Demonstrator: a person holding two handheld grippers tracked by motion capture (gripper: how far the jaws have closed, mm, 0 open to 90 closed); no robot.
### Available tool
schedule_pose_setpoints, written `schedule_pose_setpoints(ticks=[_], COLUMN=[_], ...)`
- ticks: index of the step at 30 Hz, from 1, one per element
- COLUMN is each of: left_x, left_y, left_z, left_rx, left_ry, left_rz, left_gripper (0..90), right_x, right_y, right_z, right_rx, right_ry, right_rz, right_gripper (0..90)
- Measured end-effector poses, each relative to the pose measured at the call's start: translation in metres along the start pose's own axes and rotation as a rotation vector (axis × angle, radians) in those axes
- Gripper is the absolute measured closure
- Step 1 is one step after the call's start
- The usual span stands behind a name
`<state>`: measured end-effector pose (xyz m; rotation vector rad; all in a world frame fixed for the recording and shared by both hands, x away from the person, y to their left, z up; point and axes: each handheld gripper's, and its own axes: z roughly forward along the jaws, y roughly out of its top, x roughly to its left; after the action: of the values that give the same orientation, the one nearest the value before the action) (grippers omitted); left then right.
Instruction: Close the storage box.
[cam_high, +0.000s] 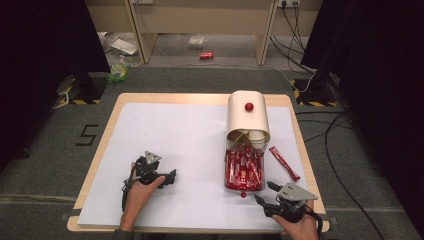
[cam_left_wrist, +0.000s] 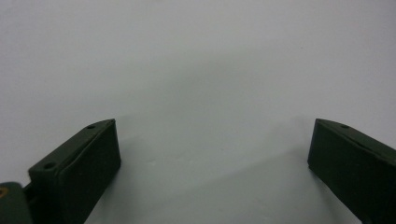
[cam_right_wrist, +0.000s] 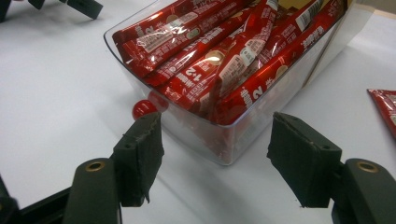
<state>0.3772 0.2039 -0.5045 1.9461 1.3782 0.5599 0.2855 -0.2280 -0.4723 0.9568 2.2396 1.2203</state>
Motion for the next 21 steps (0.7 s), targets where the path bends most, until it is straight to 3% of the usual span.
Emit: schedule_pose_setpoints(ticks=[21], left_x=[0.0], left_y=[0.0], left_z=[0.0], left_rx=[-0.001], left_ry=[0.0], left_rz=[0.0], left_gripper=[1.7], right_x=[0.0], right_y=[0.005], right_z=[0.015], right_rx=[0.037], right_ry=[-0.015], right_rz=[-0.033], right_gripper=[33.6])
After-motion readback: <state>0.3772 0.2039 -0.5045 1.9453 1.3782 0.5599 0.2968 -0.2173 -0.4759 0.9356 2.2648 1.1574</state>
